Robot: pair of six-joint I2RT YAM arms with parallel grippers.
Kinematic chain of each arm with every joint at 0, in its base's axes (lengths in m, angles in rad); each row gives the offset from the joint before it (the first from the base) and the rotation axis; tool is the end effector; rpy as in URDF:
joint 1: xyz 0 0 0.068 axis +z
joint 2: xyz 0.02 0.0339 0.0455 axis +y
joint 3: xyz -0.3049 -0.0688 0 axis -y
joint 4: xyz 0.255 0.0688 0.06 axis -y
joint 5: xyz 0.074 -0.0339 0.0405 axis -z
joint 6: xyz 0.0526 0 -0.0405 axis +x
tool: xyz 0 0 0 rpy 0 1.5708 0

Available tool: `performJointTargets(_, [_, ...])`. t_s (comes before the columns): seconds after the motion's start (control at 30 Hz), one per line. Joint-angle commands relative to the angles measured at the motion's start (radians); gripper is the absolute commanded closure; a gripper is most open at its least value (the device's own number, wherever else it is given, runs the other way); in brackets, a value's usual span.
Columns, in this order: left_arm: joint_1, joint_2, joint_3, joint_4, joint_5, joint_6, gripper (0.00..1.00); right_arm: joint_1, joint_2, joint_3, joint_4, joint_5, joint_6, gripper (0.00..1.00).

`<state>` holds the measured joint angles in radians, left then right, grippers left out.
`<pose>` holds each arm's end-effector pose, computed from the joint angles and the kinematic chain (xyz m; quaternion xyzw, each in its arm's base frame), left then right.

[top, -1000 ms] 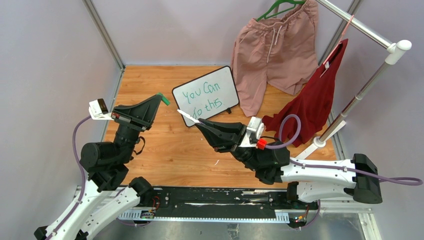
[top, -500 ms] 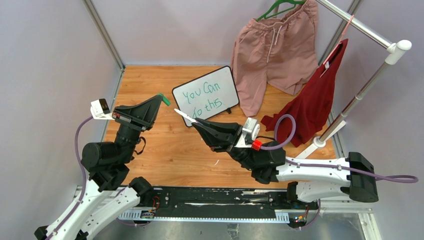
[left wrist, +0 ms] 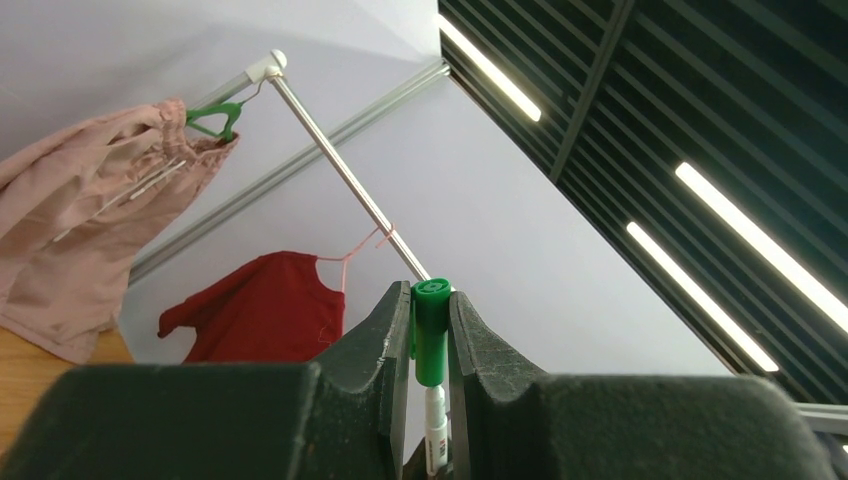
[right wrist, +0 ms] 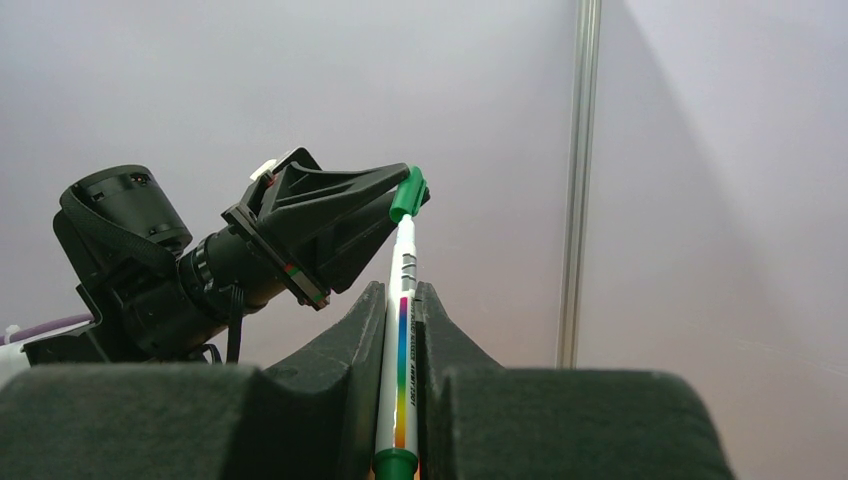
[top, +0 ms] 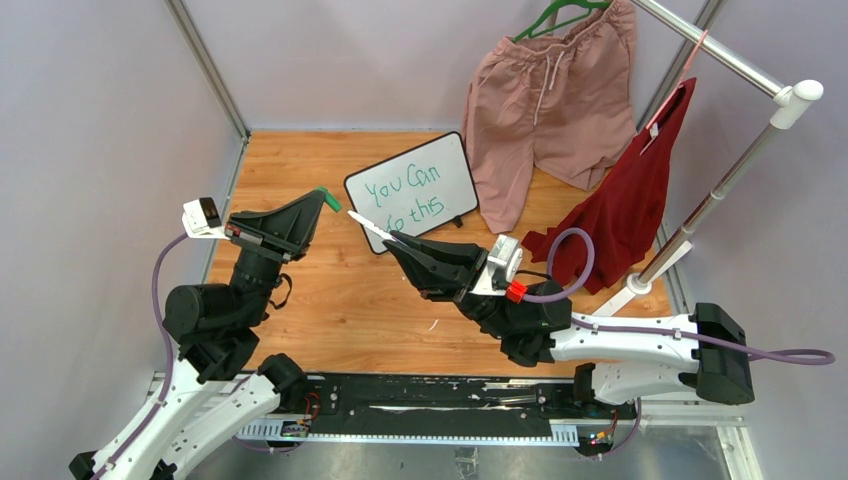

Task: Write a sentence on the whiteboard
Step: Close the whiteboard marker at the center of the board.

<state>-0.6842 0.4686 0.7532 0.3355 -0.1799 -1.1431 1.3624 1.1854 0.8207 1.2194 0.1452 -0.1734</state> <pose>0.0665 -0.0421 0.4535 -0.1814 0.4257 -0.6760 0.5735 0.0587 0.2408 0.4562 -0.1939 0.2986 0.5021 0.7881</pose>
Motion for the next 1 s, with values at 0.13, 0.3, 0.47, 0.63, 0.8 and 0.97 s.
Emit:
performJointTargets(0.13, [-0.006, -0.002, -0.012, 0.027, -0.003, -0.015, 1.0, -0.008, 0.006, 0.04, 0.054, -0.013, -0.012, 1.0])
performJointTargets(0.3, [-0.006, -0.002, -0.01, 0.027, 0.001, -0.016, 1.0, -0.008, 0.011, 0.047, 0.047, -0.015, -0.008, 1.0])
performJointTargets(0.47, [-0.006, -0.004, -0.013, 0.027, 0.002, -0.019, 1.0, -0.009, 0.014, 0.048, 0.042, -0.016, -0.003, 1.0])
performJointTargets(0.63, [-0.006, -0.005, -0.014, 0.027, 0.002, -0.02, 1.0, -0.008, 0.016, 0.05, 0.042, -0.016, 0.001, 1.0])
performJointTargets(0.8, [-0.006, -0.006, -0.018, 0.027, 0.004, -0.023, 1.0, -0.009, 0.017, 0.05, 0.041, -0.013, 0.007, 1.0])
performJointTargets(0.97, [-0.006, -0.008, -0.02, 0.027, 0.0, -0.024, 1.0, -0.009, 0.015, 0.049, 0.037, -0.013, 0.012, 1.0])
